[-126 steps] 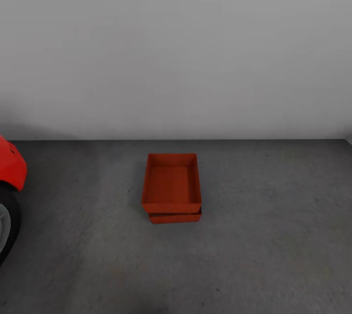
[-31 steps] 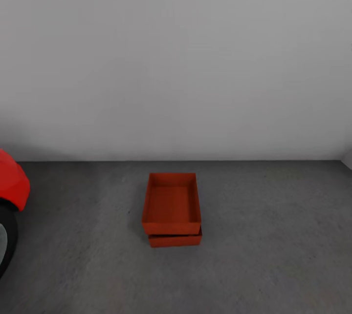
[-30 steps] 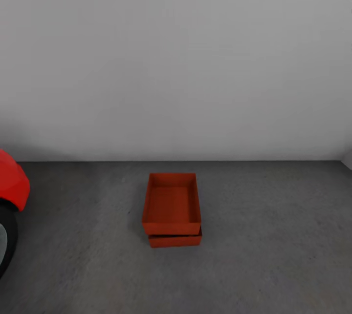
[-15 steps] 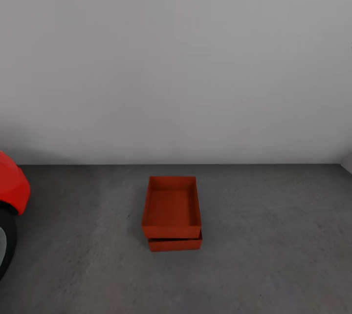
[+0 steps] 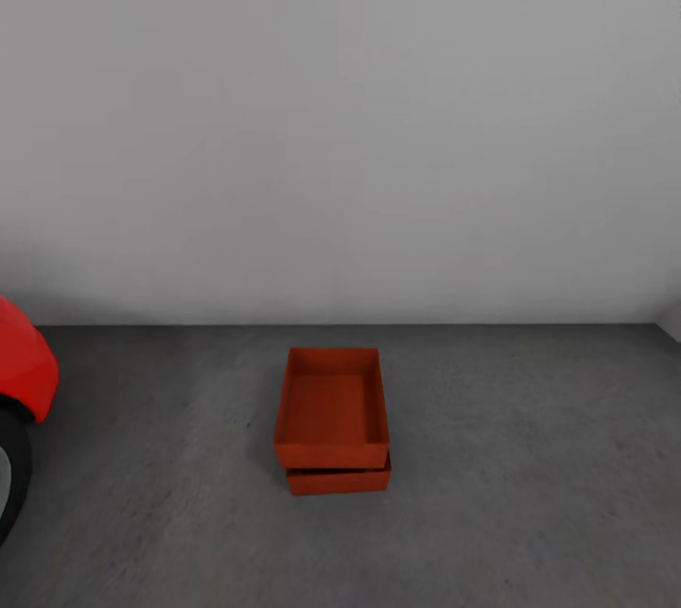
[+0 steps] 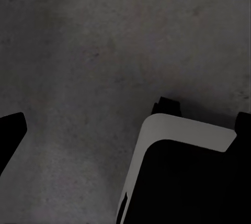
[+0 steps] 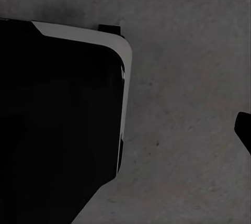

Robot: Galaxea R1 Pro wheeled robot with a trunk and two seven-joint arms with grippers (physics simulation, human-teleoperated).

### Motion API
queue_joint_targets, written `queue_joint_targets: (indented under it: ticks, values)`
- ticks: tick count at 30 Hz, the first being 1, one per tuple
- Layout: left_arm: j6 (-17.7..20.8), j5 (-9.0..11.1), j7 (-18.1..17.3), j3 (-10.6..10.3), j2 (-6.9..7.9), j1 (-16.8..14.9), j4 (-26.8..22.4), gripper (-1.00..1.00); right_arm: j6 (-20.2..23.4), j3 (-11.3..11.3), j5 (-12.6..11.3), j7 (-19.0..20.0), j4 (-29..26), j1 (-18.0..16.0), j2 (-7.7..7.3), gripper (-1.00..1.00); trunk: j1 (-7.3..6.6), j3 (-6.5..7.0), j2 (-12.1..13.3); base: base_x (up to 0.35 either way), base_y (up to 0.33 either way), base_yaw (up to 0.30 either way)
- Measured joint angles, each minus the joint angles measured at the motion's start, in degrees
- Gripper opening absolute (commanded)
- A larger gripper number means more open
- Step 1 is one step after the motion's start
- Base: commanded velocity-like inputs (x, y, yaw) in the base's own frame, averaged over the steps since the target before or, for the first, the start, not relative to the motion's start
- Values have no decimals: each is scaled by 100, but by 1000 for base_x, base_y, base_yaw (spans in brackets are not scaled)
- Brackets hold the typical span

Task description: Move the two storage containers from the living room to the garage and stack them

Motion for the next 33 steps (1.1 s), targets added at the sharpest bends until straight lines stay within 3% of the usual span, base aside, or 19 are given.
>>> queue_joint_targets:
  ticks: [33]
  values:
    - [1, 0, 0, 0, 0, 1, 0, 100, 0, 0, -8, 0, 0, 0, 0, 100, 0, 304, 0, 0, 0, 0]
